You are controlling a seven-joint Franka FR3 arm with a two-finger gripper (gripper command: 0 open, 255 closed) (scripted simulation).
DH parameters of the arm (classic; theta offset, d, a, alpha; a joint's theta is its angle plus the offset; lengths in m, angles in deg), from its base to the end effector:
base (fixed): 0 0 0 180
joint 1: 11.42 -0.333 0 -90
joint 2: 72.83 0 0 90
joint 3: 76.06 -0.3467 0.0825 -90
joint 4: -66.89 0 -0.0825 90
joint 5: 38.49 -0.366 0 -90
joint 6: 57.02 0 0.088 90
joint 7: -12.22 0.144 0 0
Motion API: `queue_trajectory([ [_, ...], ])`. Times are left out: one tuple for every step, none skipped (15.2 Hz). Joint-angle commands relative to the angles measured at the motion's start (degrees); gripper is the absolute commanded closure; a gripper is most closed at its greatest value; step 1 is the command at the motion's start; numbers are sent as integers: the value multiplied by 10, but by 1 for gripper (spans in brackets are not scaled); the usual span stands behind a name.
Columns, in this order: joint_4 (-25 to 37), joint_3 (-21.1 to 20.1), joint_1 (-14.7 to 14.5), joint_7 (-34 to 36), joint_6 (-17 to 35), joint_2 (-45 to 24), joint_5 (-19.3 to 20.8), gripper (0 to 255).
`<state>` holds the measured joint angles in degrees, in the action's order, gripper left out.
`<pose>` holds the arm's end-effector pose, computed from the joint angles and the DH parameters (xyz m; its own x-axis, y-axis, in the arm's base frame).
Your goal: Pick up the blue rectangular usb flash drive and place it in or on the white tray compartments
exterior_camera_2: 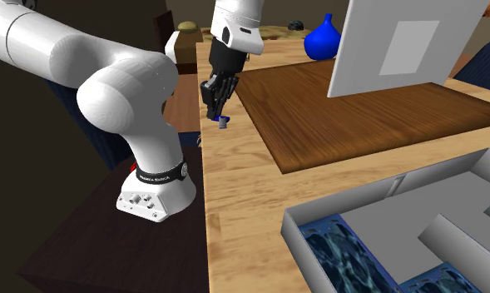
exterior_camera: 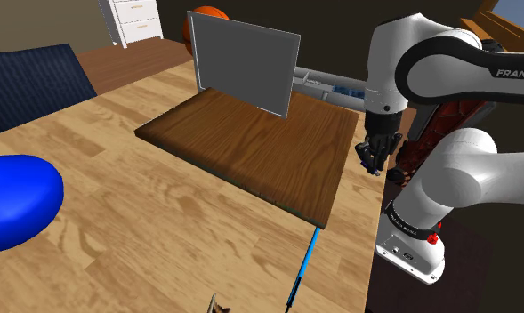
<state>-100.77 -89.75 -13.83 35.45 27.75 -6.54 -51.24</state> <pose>0.1277 0.0646 0.3870 0.9122 -0.3105 -0.2673 -0.2896 -0.9502 0.1154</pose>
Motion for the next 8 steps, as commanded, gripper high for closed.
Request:
queue_trajectory([
  [0,0,0,0,0,0,0,255],
  [0,0,0,0,0,0,0,255],
  [0,0,0,0,0,0,0,255],
  [0,0,0,0,0,0,0,255],
  [0,0,0,0,0,0,0,255],
  [7,2,1,0,-8,0,2,255],
  [15,4,2,0,-15,0,4,255],
  [23,6,3,0,-22,0,6,255],
])
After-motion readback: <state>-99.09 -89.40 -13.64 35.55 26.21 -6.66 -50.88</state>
